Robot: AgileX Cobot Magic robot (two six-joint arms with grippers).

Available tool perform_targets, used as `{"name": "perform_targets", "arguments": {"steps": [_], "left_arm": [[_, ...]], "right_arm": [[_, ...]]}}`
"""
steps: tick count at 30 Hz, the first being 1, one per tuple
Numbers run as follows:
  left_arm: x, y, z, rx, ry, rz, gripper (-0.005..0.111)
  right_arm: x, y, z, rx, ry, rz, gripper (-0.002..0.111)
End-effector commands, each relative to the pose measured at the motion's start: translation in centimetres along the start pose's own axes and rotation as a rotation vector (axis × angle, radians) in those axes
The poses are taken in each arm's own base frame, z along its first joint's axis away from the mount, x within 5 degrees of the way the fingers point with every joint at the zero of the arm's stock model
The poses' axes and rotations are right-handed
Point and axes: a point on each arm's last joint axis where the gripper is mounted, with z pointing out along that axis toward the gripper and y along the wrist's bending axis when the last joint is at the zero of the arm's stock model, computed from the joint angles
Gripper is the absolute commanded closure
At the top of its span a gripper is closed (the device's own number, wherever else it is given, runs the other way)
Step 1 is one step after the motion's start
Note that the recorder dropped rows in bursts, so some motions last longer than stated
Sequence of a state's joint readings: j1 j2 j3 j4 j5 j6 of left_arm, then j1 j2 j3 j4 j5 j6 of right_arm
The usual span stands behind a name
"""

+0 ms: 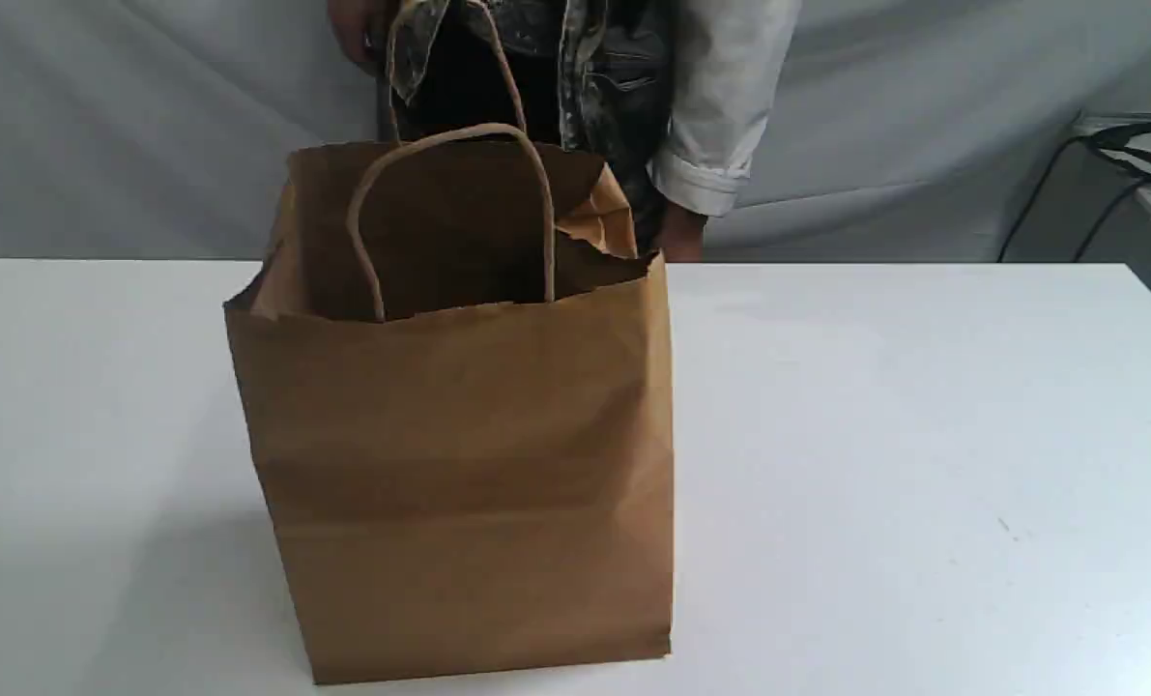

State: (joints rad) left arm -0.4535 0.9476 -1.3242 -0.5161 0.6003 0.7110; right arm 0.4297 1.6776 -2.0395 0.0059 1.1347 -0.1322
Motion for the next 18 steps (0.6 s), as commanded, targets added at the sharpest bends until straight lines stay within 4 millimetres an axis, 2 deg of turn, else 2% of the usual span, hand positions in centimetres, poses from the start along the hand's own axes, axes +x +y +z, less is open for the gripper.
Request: {"name": "perform_targets", "arguments": {"steps": [1,5,10,11,15,17,18], "left_arm": [[-0.3,-1.0,-3.2,-0.001,-0.041,-0.001,0.047],[-0.5,-2.1,-6.9,-0.014,-0.102,0.015,0.047],[-0.7,-3.4,-12.6,-0.074,-0.213,0.019,0.047],[-0.7,-3.5,-13.2,-0.086,-0.222,0.017,0.047],[-0.3,-4.4,-16.9,-0.124,-0.266,0.011,0.047],[0.0,-5.0,-18.2,-0.115,-0.273,0.006,0.047],[0.2,-5.2,-18.6,-0.11,-0.273,-0.002,0.047]], "right_arm": [[0.1,-0.3,-4.1,0.038,-0.04,-0.003,0.048],[0.6,-0.2,-8.5,0.044,-0.085,0.007,0.048],[1.7,-0.2,-16.3,0.082,-0.243,0.016,0.048],[2.3,-0.2,-18.6,0.101,-0.288,0.015,0.048],[4.8,-0.2,-25.6,0.162,-0.433,0.015,0.049],[6.8,0.0,-29.5,0.178,-0.522,0.019,0.05],[7.4,0.1,-30.7,0.185,-0.547,0.02,0.05]]}}
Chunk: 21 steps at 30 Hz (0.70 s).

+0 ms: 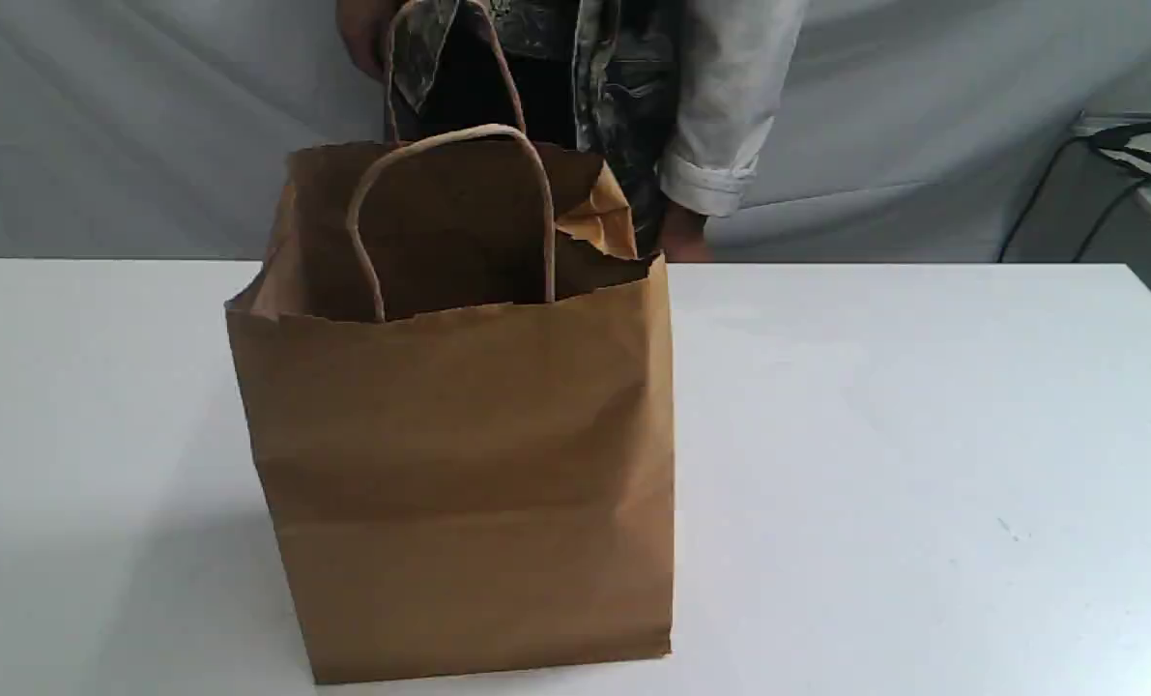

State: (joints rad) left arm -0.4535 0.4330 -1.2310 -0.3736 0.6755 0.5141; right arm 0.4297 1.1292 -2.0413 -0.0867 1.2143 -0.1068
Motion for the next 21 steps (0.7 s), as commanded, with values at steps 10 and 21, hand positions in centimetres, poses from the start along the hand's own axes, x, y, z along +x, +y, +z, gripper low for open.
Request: {"name": "perform_targets", "arguments": {"steps": [10,21], "left_arm": [[0.9,-1.6,-3.9,0.067,0.04,-0.089,0.047],[2.7,-2.1,-2.3,0.121,0.049,-0.171,0.048]], "right_arm": [[5.5,-1.6,-23.4,0.128,-0.47,-0.015,0.05],[14.1,-1.5,-34.9,0.216,-0.741,-0.033,0.051]]}}
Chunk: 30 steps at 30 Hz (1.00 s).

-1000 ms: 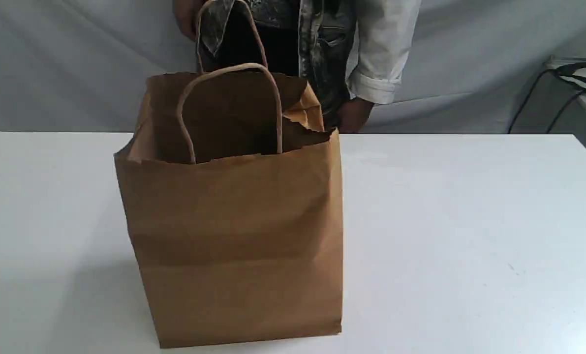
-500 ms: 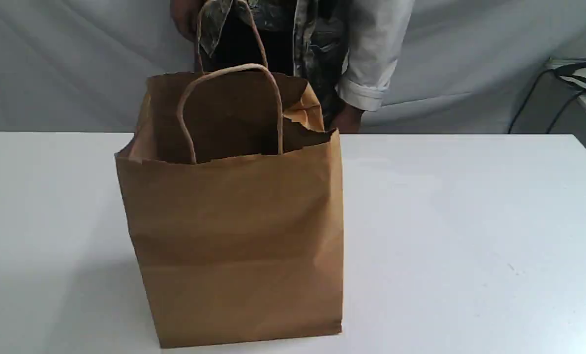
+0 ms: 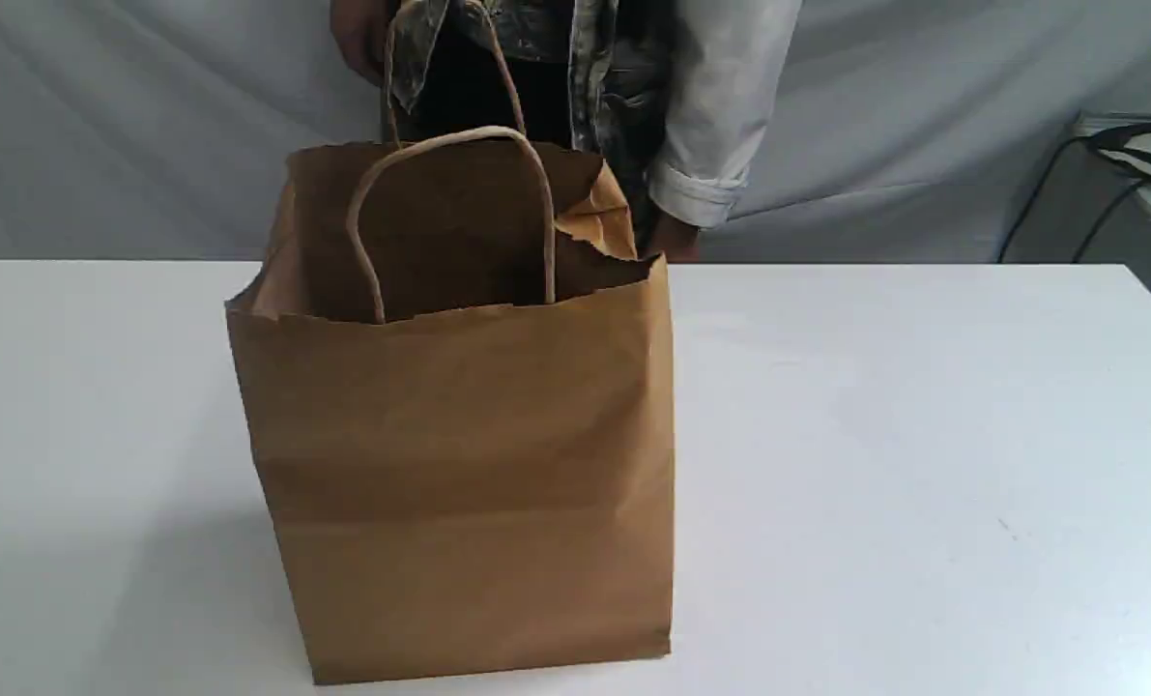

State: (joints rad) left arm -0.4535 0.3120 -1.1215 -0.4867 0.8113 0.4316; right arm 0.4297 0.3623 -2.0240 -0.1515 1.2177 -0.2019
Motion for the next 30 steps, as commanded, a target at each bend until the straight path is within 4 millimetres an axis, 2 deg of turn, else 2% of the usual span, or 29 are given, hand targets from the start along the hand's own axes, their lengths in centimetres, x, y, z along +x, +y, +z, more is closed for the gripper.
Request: {"name": "perform_targets", "arguments": {"steps": [1,5,10,16,19,24,30], "left_arm": [[0.0,0.2,0.3,-0.006,-0.026,0.004,0.05],[0.9,0.4,0.9,-0.007,0.0,0.003,0.054],[2.6,0.3,2.0,0.028,0.051,-0.054,0.055],[4.0,0.3,2.5,0.042,0.118,-0.06,0.055],[5.2,0.5,3.2,0.039,0.146,-0.08,0.055],[8.2,0.6,4.7,0.057,0.194,-0.169,0.055],[12.4,1.4,6.7,0.001,0.142,-0.262,0.055]], "right_arm": [[0.3,-0.2,-2.5,0.002,-0.044,0.001,0.051],[0.4,0.0,-5.5,-0.043,-0.117,0.029,0.051],[1.4,0.6,-7.7,-0.108,-0.152,0.051,0.051],[5.1,1.6,-10.1,-0.107,-0.115,0.051,0.051],[6.5,2.8,-7.6,-0.116,-0.01,0.035,0.051],[8.5,3.8,-4.7,-0.156,0.11,0.028,0.051],[13.6,5.5,0.0,-0.208,0.353,0.02,0.051]]}}
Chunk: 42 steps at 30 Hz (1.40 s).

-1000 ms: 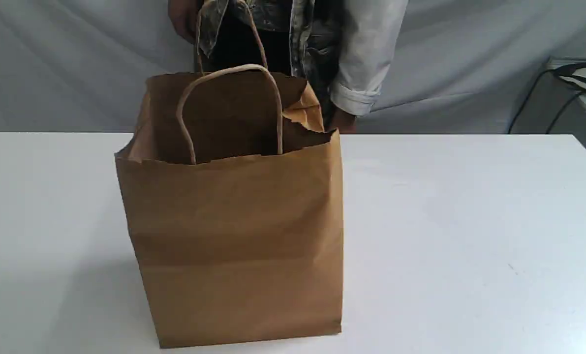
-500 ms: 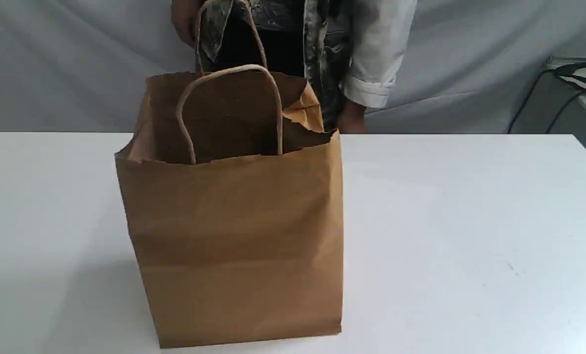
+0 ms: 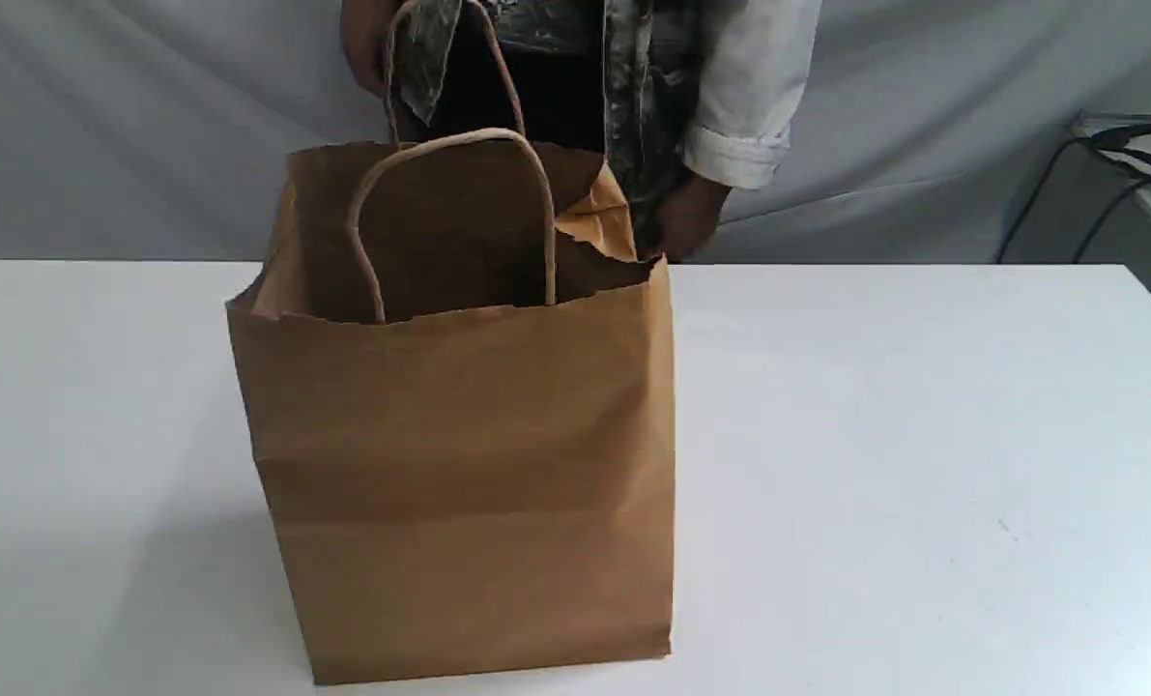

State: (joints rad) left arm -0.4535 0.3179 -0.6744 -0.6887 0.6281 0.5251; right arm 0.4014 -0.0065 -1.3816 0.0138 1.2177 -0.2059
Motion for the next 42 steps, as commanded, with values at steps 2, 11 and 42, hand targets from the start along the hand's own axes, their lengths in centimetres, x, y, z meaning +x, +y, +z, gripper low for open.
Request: {"name": "perform_targets", "arguments": {"steps": [2,11,42], "left_arm": [[1.8,1.4,1.5,-0.069,-0.108,-0.044,0.055],[5.8,3.2,2.8,-0.173,-0.103,-0.044,0.055],[10.0,4.6,3.4,-0.266,-0.026,-0.075,0.055]], "right_arm": [[3.2,0.6,4.4,-0.032,0.193,0.003,0.051],[10.4,2.0,11.5,-0.065,0.37,0.031,0.051],[19.6,4.3,16.7,-0.103,0.397,0.191,0.051]]}}
